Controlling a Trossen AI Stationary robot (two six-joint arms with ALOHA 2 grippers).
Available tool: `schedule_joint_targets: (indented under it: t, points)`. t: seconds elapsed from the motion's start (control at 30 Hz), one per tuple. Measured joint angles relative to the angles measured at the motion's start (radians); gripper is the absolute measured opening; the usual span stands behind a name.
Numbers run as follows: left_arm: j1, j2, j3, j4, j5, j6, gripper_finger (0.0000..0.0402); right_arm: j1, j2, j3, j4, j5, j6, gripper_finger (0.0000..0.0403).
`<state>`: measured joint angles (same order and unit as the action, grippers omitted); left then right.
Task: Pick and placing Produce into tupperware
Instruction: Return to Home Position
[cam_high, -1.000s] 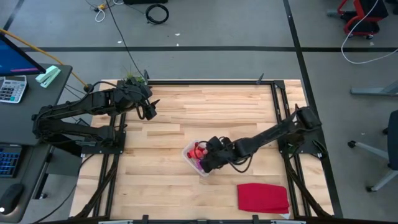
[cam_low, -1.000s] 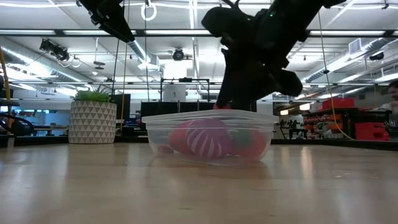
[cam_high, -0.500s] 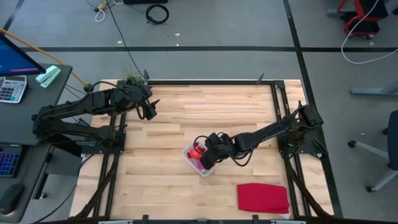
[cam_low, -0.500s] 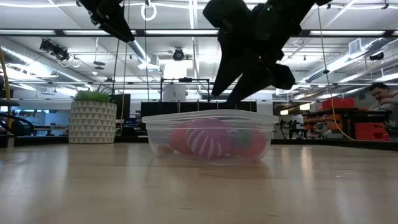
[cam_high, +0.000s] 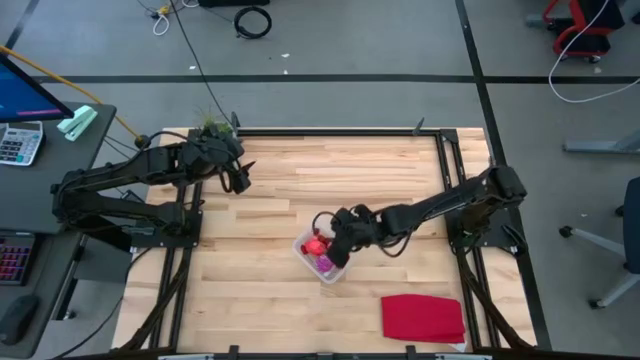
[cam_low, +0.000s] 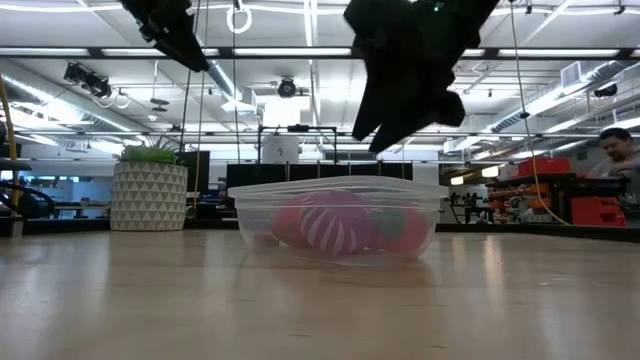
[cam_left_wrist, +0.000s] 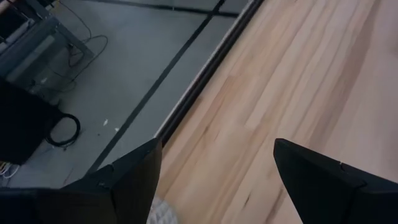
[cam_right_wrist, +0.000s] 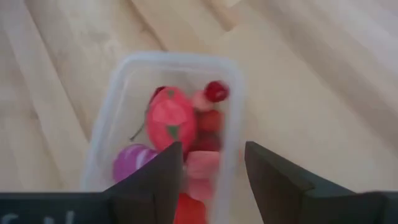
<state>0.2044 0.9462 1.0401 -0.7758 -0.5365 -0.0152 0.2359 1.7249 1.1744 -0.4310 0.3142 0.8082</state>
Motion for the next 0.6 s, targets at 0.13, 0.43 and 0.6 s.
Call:
schedule_joint_targets:
  t: [0.13, 0.43, 0.6]
  points:
    - [0.0, -0.006, 0.0, -0.082, 0.0, -0.019, 0.0316, -0.021, -0.114, 0.0, -0.073, -0.034, -0.038, 0.0181]
    - [-0.024, -0.013, 0.0, -0.37, 0.0, -0.278, 0.0316, -0.017, -0.501, 0.0, -0.176, 0.156, -0.217, 0.0179]
    - [-0.096, -0.082, 0.0, -0.451, -0.001, -0.401, 0.0316, 0.026, -0.63, -0.02, -0.189, 0.153, -0.296, 0.0179]
